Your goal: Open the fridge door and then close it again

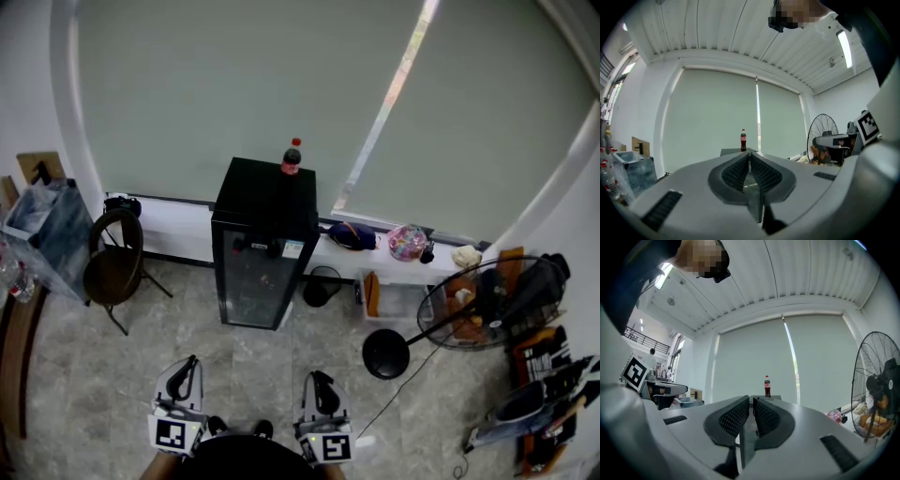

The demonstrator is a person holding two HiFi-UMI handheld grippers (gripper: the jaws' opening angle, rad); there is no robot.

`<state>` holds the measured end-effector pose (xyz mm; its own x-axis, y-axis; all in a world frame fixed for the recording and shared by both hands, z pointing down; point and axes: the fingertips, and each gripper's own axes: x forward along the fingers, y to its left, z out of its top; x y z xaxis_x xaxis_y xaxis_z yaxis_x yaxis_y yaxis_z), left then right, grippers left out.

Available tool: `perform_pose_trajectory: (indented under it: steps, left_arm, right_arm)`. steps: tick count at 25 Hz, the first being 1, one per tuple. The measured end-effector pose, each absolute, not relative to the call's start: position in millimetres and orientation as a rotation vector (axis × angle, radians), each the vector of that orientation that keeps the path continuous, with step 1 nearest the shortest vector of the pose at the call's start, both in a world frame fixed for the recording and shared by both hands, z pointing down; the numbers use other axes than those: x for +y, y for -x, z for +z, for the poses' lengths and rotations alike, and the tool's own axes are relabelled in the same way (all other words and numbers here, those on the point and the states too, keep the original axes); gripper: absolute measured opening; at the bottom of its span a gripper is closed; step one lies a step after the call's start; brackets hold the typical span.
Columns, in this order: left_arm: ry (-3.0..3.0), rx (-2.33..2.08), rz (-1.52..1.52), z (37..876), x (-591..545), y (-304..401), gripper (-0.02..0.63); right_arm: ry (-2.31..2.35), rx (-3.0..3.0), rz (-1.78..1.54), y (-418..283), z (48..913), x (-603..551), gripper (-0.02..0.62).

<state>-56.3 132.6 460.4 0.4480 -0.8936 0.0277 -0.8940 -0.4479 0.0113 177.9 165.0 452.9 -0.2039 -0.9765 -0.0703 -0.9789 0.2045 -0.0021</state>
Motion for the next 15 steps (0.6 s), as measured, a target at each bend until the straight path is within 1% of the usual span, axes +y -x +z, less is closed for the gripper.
perform_pose_trajectory:
  steps: [3, 6, 12, 15]
  left_arm:
    - [-2.659, -1.638, 0.032, 460.4, 133.2, 56.8, 0.023]
    - [-2.657, -1.647, 0.039, 461.5, 133.5, 57.8, 0.084]
    - [-2.664, -1.639, 0.043, 462.6, 132.1, 59.1, 0.149]
    - [-2.674, -1.63, 0.068, 463.0, 131.0, 58.1, 0.185]
  right_arm:
    - [1.943, 2.4, 0.073, -177.4, 454.1, 165.5, 0.052]
    - [1.939, 2.405, 0.059, -177.0, 455.7, 165.4, 0.091]
    - [1.928, 2.427, 0.037, -173.6, 458.0, 162.7, 0.174]
    - [1.925, 2.44, 0.022, -173.6, 459.2, 160.8, 0.237]
